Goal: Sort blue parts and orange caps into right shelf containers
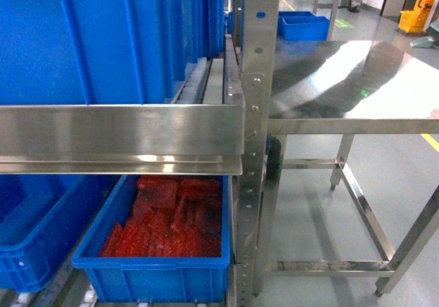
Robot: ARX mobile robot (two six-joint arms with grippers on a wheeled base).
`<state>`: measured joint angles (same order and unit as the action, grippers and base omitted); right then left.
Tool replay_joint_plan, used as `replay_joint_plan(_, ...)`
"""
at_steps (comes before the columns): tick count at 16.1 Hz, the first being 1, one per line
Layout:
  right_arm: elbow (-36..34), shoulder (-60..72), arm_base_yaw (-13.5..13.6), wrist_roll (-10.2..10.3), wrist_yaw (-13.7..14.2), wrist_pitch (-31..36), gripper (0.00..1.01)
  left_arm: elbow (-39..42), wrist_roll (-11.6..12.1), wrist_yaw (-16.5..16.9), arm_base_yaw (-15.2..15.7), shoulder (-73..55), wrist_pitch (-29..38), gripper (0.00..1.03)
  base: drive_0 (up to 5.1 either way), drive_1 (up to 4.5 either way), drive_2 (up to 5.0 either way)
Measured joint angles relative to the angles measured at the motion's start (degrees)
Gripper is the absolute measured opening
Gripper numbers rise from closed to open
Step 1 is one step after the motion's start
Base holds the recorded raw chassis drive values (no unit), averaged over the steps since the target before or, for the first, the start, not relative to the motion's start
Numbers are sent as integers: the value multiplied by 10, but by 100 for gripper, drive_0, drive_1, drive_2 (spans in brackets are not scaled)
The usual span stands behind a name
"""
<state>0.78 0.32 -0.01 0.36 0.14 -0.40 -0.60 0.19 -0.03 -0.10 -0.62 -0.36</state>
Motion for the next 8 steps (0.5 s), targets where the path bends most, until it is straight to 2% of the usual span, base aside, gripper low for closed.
replay_joint_plan(8,0,0,0,0,0,0,44,0,0,0,0,0,0,43,-496,240,240)
